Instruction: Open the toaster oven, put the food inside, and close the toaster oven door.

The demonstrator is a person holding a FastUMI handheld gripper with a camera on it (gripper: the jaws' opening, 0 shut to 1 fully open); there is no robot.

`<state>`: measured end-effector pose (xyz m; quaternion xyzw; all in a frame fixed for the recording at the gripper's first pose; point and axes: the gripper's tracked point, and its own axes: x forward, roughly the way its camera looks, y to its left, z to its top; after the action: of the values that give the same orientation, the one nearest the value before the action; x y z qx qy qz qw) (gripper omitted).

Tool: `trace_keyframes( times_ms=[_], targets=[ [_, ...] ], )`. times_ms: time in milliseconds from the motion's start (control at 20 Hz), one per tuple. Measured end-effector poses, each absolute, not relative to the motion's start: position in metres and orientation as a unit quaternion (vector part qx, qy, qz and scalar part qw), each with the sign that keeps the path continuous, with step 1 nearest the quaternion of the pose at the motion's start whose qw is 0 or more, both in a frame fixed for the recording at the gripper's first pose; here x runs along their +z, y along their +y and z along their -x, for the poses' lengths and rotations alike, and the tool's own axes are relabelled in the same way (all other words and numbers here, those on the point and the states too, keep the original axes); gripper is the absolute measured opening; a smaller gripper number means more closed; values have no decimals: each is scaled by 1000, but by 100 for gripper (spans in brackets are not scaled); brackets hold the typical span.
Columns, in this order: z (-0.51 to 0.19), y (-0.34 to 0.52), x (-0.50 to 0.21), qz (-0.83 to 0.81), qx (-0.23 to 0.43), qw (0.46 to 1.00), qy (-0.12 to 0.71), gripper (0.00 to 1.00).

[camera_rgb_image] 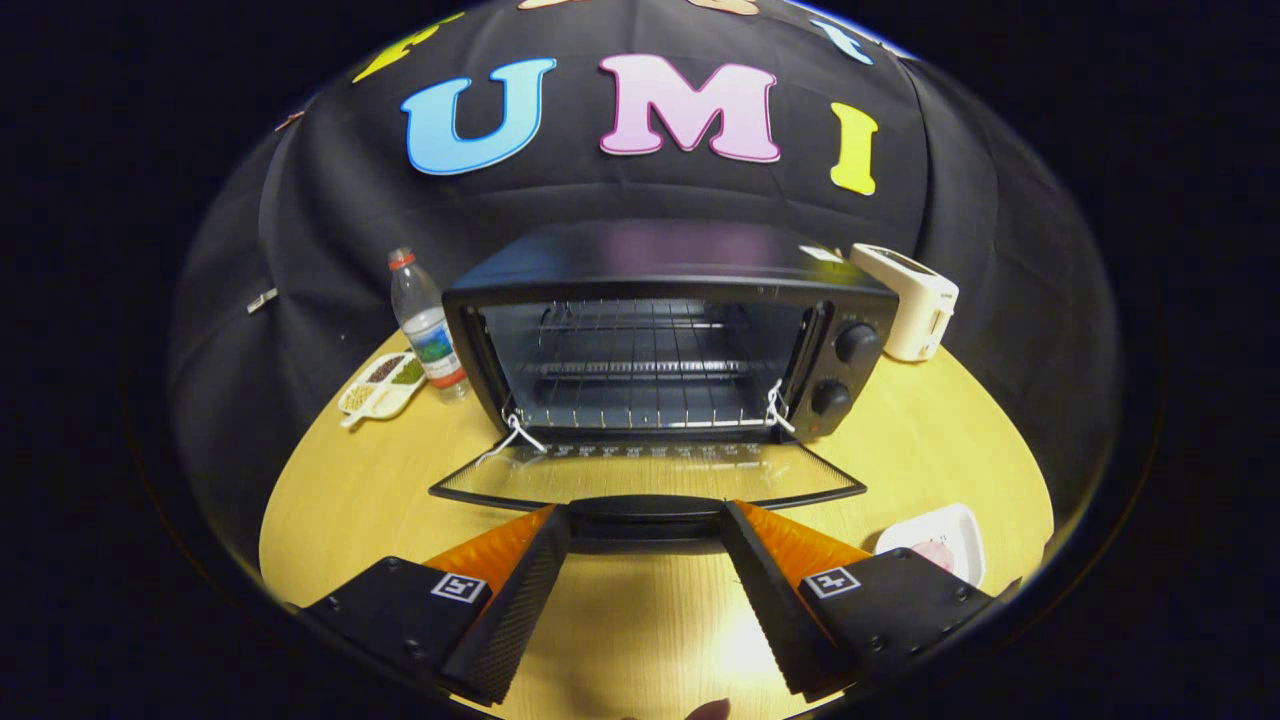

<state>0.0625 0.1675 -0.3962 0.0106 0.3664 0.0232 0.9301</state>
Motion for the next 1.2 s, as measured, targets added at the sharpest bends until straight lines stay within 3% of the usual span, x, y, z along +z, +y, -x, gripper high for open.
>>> trace_keyframes(
  times_ms=[300, 700, 950, 1200],
  targets=[
    [-35, 166, -417, -14, 37, 913, 405, 99],
    [-21, 120, -363, -52, 65, 913, 400, 99],
    [19, 45, -356, -25, 88, 867, 490, 98],
    [34, -52, -377, -60, 63, 808, 583, 98]
  ],
)
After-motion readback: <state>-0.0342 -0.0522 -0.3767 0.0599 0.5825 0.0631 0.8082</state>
